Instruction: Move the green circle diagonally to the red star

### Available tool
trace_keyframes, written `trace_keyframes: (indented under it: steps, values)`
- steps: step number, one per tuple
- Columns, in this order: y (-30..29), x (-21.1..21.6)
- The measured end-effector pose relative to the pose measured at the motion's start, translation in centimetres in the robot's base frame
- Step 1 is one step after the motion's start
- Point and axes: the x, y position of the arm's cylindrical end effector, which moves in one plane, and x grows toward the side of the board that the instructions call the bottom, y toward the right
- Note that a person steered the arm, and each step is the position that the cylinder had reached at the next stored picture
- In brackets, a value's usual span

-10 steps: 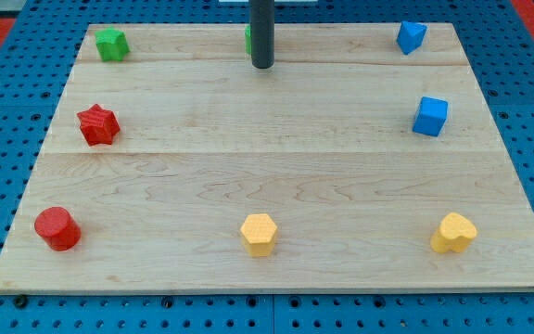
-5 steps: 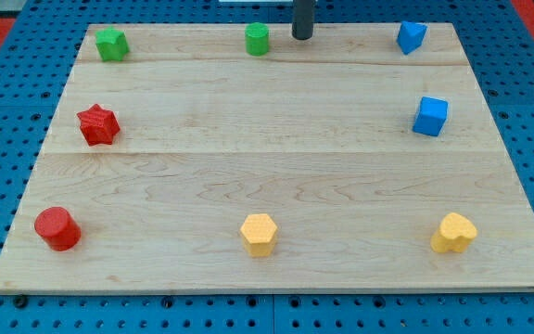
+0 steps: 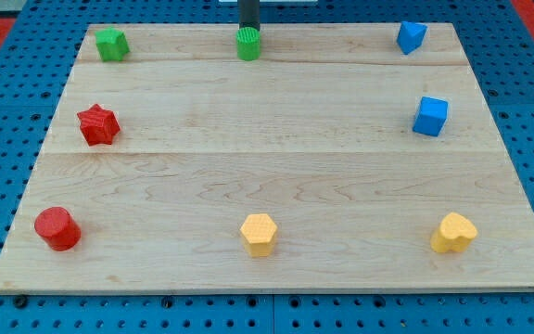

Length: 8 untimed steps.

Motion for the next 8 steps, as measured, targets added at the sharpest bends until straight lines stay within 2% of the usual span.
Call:
trace_keyframes:
  steps: [5, 7, 8]
  values:
    - [-0.2, 8.3]
    - [6.6, 9.6]
    - [6.5, 10.3]
